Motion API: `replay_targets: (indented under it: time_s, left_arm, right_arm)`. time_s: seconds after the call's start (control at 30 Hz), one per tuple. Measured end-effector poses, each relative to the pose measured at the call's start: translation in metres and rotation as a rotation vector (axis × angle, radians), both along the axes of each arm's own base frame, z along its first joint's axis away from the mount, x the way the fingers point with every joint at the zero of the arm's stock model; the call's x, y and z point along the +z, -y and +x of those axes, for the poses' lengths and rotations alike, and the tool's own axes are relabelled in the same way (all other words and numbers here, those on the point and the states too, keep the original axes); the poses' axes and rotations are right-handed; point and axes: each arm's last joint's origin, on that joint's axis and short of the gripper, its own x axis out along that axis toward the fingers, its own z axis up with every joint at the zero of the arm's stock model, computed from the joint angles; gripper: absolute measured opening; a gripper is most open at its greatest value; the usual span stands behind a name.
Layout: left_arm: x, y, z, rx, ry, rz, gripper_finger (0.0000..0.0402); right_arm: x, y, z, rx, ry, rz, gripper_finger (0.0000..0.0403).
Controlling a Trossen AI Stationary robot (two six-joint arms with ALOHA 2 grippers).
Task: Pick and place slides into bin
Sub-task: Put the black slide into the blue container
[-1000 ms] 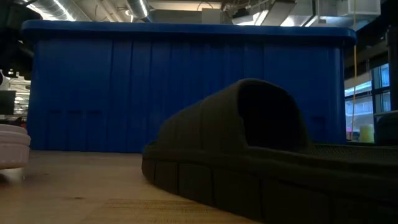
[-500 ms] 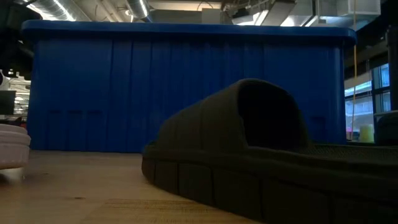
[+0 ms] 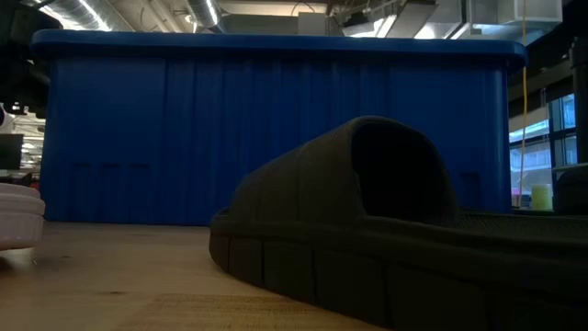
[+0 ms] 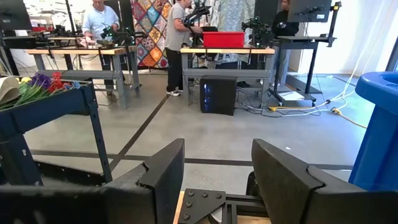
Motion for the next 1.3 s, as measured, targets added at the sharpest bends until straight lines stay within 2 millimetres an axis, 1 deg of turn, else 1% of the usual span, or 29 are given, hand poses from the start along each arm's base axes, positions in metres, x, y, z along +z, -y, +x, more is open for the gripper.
replay_targets:
  time_s: [0.13, 0.27, 0.43, 0.6, 0.73, 0.9, 1.0, 1.1, 1.3]
  left_arm:
    - [0.0, 0.0, 0.0, 0.0, 0.001, 0.0, 0.0183]
    - [0.0, 0.0, 0.0, 0.001, 0.018, 0.003, 0.0183]
    - [0.0, 0.0, 0.0, 0.001, 0.034, 0.005, 0.0183]
    - [0.0, 0.0, 0.0, 0.0, 0.034, 0.005, 0.0183]
    - [0.0, 0.0, 0.0, 0.001, 0.034, 0.005, 0.0183]
    - [0.0, 0.0, 0.0, 0.001, 0.034, 0.005, 0.0183]
    - [0.0, 0.0, 0.0, 0.001, 0.034, 0.005, 0.0183]
    - [0.0, 0.0, 0.0, 0.001, 0.034, 0.005, 0.0183]
    - [0.0, 0.0, 0.0, 0.001, 0.034, 0.005, 0.0183]
  right_arm:
    - [-0.015, -0.032, 0.011, -0.03, -0.095, 0.096, 0.0251]
    - [-0.037, -0.061, 0.017, -0.066, -0.22, 0.136, 0.0251]
    - [-0.074, -0.092, 0.022, -0.077, -0.386, 0.107, 0.0251]
    - [-0.118, -0.114, 0.024, -0.061, -0.547, 0.016, 0.0251]
    - [-0.156, -0.125, 0.028, -0.052, -0.675, -0.067, 0.0251]
    - [-0.198, -0.132, 0.03, -0.057, -0.814, -0.156, 0.0251]
    - [-0.217, -0.134, 0.031, -0.06, -0.873, -0.186, 0.0251]
    - [-0.234, -0.136, 0.032, -0.06, -0.905, -0.175, 0.0251]
    - [-0.258, -0.137, 0.033, -0.065, -0.946, -0.192, 0.0251]
